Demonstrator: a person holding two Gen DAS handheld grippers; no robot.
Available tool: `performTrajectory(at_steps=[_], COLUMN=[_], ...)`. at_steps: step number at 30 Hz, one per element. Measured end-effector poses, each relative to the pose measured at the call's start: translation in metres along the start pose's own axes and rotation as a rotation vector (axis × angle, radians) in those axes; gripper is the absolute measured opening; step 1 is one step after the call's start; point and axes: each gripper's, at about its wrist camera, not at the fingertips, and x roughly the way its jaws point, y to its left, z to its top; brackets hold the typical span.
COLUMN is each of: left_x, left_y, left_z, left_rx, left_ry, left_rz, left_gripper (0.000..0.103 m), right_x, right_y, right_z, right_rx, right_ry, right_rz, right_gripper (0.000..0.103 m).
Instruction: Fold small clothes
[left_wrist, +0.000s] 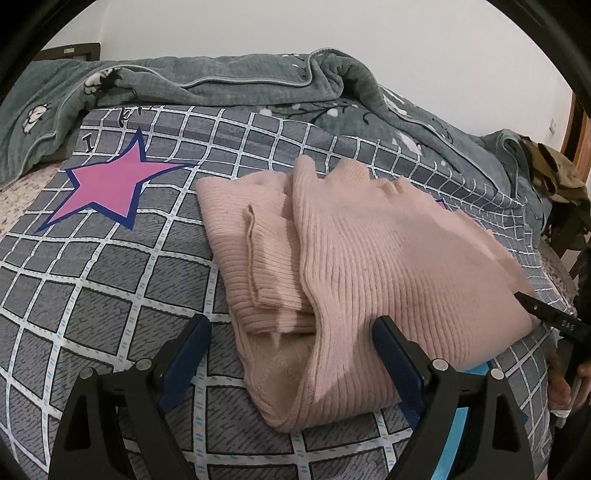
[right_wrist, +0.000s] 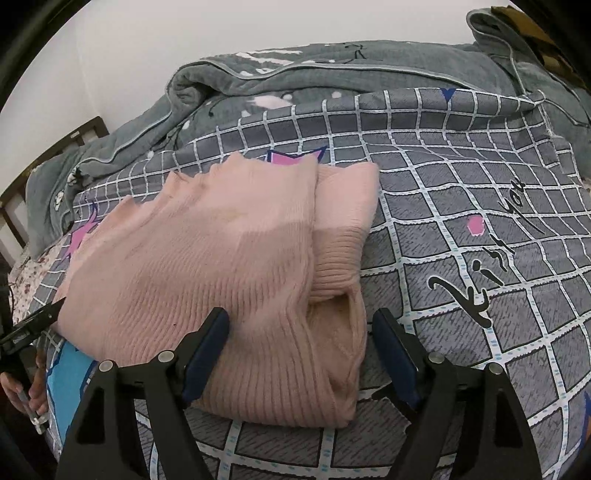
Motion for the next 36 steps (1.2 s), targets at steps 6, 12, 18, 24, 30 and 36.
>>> performTrajectory(at_steps=[6, 12, 18, 24, 30, 36], left_x=[0.001, 0.000, -0.001, -0.004, -0.011, -0.017], left_y=[-0.004, -0.002, -0.002, -0.002, 0.000, -0.001], left_z=[0.000, -0.001, -0.001, -0.002, -0.008, -0.016], left_rx=[0.014, 0.007, 0.005, 0.004, -0.019, -0.055], left_ry=[-0.002, -0.006, -0.009, -0.013, -0.012, -0.030], left_rz=[0.039, 0.032, 0.026, 0.021, 0.000, 0.021], left_gripper=[0.092, 0.092, 0.092, 0.092, 0.092, 0.086], right_x=[-0.001, -0.001, -0.001, -0.001, -0.001, -0.001], right_y=[0.002, 0.005, 0.004, 0.011, 0.007, 0.006], right_z=[0.000, 0.000, -0.001, -0.002, -0.003, -0.004], right_rx=[-0.007, -0.014, -0.017, -0.050, -0.041, -0.030], right_ry=[-0.001, 0.001, 0.000, -0.003, 0.007, 0.025], right_rz=[0.006, -0.006, -0.011, -0.073, -0.068, -0.064], right_gripper=[0.080, 0.080, 0.080, 0.080, 0.080, 0.079])
